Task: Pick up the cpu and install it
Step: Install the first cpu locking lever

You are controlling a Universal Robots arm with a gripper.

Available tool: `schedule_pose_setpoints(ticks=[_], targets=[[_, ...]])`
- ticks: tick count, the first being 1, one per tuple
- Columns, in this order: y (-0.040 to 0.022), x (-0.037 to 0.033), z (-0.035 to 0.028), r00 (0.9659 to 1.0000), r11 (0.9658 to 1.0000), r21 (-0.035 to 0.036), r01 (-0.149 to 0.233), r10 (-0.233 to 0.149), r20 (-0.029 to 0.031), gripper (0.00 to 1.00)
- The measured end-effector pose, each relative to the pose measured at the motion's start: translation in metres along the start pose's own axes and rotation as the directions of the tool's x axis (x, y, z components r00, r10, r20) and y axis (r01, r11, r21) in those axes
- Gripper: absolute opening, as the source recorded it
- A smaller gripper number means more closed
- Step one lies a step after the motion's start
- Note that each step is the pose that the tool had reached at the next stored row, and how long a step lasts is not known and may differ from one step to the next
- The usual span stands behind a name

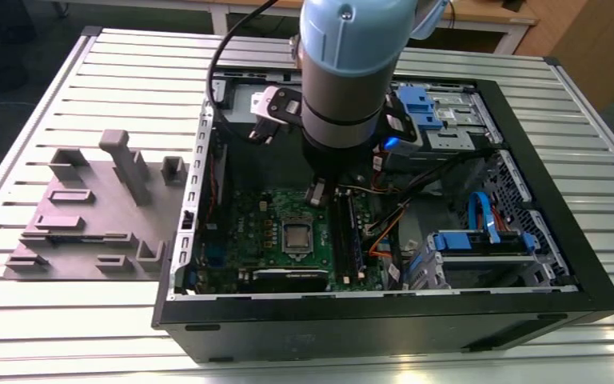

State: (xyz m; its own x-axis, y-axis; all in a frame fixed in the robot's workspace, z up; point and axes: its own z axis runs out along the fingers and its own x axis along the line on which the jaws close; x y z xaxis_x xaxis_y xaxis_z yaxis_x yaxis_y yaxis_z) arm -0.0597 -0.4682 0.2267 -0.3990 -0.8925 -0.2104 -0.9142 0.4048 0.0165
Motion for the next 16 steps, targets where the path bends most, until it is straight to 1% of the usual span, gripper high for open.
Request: schedule_pose_setpoints(ticks=[3,5,7,9,10,12,16], targets=[[0.0000,0.0000,0.0000,0.9996,1.0000,0.0080,0.001,-0.001,-0.0272,0.10],[0.0000,0.0000,0.0000,0.9990,0.9999,0.0129,0.002,-0.002,-0.0442,0.10],[0.0000,0.0000,0.0000,0.9985,0.9999,0.0161,0.003,-0.002,-0.0553,0.10],[0.0000,0.0000,0.0001,0.9980,0.9998,0.0183,0.003,-0.002,-0.0634,0.10],[-0.0001,0.0000,0.0001,0.9978,0.9998,0.0188,0.004,-0.002,-0.0656,0.10],[-0.0005,-0.0002,-0.0001,0.9976,0.9998,0.0189,0.004,-0.002,-0.0694,0.10],[-0.0012,-0.0009,-0.0019,0.9973,0.9999,0.0163,0.003,-0.002,-0.0735,0.10]])
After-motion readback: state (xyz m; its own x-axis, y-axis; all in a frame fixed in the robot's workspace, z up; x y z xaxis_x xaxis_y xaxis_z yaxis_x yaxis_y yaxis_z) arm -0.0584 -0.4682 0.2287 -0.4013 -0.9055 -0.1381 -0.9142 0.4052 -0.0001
